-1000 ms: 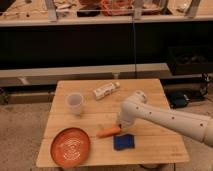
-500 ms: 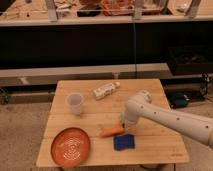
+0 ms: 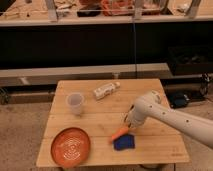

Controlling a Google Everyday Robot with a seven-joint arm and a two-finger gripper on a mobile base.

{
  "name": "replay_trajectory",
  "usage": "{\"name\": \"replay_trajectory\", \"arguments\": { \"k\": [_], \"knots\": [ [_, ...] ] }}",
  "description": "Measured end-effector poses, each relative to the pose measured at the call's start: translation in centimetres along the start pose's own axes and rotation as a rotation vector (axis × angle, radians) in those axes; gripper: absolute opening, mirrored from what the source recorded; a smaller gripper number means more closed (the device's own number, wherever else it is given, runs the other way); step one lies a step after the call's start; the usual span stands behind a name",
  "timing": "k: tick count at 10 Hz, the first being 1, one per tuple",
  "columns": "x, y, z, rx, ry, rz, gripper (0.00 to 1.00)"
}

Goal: Drag the pepper across the table

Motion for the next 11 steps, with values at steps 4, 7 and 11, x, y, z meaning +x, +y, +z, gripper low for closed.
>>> {"name": "replay_trajectory", "arguments": {
  "k": [4, 7, 11],
  "knots": [
    [2.5, 2.7, -1.0, -0.001, -0.014, 0.032, 0.0],
    [2.5, 3.0, -1.1, 0.001, -0.022, 0.043, 0.0],
    [3.0, 5.3, -1.7, -0.004, -0.035, 0.073, 0.0]
  ]
}}
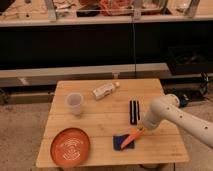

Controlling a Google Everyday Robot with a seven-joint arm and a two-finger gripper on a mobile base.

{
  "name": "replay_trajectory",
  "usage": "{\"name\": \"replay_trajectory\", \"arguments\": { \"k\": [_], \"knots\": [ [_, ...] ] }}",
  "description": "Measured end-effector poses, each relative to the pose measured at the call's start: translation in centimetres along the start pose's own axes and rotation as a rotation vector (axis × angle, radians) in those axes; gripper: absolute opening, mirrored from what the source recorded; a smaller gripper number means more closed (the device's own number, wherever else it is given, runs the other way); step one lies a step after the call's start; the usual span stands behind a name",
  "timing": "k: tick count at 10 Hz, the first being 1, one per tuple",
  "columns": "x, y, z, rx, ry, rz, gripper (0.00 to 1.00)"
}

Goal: Drag the pepper across the table

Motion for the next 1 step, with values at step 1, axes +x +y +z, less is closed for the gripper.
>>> {"name": "replay_trajectory", "arguments": {
  "k": [1],
  "knots": [
    [-0.03, 0.16, -0.07, 0.002, -0.005, 0.006, 0.0]
  ]
}}
